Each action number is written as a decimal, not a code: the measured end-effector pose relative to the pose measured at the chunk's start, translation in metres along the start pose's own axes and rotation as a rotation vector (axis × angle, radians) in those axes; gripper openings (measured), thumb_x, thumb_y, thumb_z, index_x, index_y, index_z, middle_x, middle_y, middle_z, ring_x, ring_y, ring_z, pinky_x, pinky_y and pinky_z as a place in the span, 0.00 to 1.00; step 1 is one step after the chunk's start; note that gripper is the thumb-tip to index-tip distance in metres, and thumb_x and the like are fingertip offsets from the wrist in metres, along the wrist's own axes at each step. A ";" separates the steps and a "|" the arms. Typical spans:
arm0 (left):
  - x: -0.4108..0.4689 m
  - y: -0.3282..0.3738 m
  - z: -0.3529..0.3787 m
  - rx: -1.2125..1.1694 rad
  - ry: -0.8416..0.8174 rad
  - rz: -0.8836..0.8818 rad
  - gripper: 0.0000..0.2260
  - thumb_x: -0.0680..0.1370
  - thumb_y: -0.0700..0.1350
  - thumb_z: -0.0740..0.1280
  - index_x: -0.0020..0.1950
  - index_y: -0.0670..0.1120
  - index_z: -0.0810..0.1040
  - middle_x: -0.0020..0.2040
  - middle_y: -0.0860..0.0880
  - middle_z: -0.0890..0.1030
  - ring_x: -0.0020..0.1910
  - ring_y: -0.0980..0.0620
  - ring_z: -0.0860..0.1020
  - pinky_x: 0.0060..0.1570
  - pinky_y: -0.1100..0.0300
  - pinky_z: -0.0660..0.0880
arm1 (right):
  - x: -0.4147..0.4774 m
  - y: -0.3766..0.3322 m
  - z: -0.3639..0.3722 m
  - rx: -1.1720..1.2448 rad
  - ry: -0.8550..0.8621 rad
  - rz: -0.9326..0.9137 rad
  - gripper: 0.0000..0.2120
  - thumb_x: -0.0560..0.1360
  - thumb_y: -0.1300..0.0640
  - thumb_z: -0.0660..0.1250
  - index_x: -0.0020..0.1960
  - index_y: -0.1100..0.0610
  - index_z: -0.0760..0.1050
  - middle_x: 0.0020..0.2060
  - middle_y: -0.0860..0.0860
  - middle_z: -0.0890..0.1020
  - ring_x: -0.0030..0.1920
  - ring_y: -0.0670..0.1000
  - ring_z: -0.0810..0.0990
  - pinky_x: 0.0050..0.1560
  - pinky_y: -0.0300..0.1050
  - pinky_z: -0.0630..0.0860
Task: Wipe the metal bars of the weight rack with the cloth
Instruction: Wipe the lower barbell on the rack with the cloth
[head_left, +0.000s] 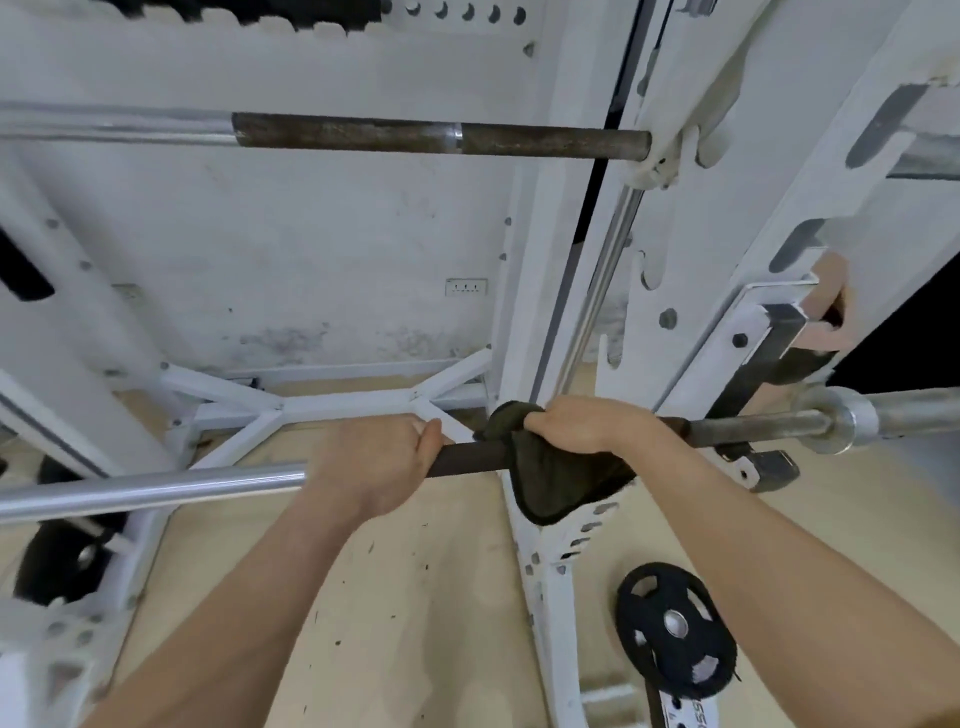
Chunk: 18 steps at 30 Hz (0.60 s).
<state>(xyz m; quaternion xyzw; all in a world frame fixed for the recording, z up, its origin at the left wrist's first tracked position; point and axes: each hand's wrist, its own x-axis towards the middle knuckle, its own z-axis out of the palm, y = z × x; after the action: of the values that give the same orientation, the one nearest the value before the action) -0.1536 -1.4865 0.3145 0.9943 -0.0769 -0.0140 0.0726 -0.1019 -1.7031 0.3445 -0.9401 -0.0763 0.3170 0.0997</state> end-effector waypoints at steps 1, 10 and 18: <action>-0.006 0.003 0.004 0.065 0.061 -0.016 0.20 0.82 0.54 0.46 0.39 0.50 0.71 0.29 0.53 0.69 0.29 0.50 0.71 0.30 0.60 0.61 | 0.002 -0.014 0.003 0.009 -0.024 -0.048 0.18 0.83 0.46 0.48 0.55 0.56 0.72 0.53 0.54 0.74 0.50 0.52 0.73 0.50 0.45 0.67; -0.023 0.006 0.015 0.096 0.194 -0.133 0.19 0.81 0.49 0.51 0.32 0.47 0.68 0.30 0.49 0.76 0.30 0.45 0.75 0.31 0.55 0.73 | 0.002 -0.051 0.038 -0.080 0.171 -0.299 0.22 0.82 0.43 0.47 0.34 0.51 0.66 0.34 0.48 0.72 0.39 0.52 0.73 0.44 0.49 0.71; 0.003 -0.008 0.005 0.025 -0.227 -0.169 0.23 0.79 0.50 0.47 0.35 0.45 0.76 0.30 0.48 0.77 0.30 0.48 0.76 0.36 0.55 0.74 | -0.012 0.026 0.015 -0.185 0.233 -0.046 0.23 0.82 0.42 0.45 0.41 0.53 0.72 0.43 0.52 0.79 0.43 0.53 0.77 0.47 0.49 0.73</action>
<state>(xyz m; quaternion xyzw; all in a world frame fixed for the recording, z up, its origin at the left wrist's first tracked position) -0.1498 -1.4804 0.3080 0.9901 -0.0006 -0.1313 0.0498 -0.1187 -1.7292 0.3338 -0.9736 -0.1148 0.1951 0.0281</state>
